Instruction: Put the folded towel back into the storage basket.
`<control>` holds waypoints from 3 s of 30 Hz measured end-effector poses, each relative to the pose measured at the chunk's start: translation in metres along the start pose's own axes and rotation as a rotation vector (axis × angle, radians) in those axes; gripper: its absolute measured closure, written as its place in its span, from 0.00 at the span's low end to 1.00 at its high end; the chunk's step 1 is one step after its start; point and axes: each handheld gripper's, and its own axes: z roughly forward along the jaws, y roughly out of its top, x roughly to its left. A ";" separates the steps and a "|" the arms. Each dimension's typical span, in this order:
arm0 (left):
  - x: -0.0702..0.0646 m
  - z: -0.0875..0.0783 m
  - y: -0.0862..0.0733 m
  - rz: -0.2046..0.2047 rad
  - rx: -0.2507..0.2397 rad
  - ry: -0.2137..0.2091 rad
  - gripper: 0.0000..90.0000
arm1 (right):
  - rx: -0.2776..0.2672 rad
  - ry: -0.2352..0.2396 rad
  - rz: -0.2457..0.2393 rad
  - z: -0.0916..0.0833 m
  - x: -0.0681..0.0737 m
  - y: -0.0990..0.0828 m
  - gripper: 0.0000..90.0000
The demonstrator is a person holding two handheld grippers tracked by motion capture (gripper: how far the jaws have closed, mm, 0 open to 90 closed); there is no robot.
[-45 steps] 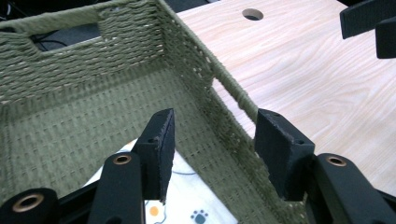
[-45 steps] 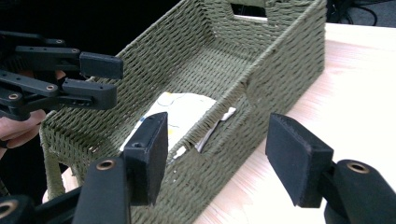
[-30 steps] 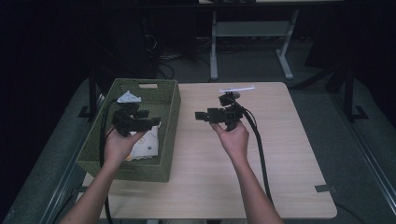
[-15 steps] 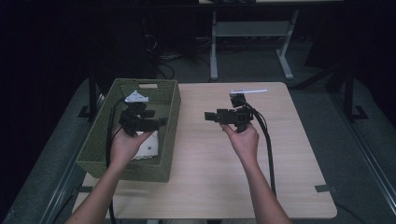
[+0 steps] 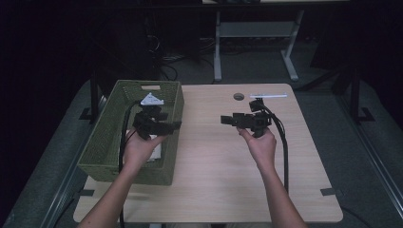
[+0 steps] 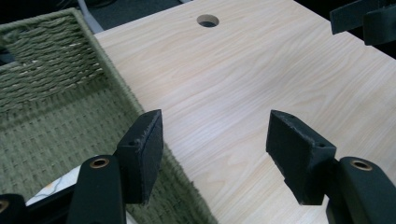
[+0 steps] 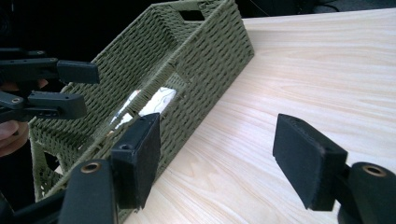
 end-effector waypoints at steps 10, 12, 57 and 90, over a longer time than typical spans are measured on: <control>-0.014 0.011 0.005 0.004 0.002 -0.026 0.39 | -0.001 -0.010 0.021 -0.017 -0.014 -0.005 0.34; -0.018 0.012 0.006 0.007 0.003 -0.031 0.39 | -0.006 -0.012 0.018 -0.021 -0.017 -0.006 0.33; -0.061 0.041 0.009 0.029 0.026 -0.093 0.36 | -0.011 -0.031 0.098 -0.075 -0.063 -0.045 0.30; -0.096 0.068 0.006 0.039 0.030 -0.160 0.34 | -0.024 -0.075 0.157 -0.108 -0.094 -0.080 0.30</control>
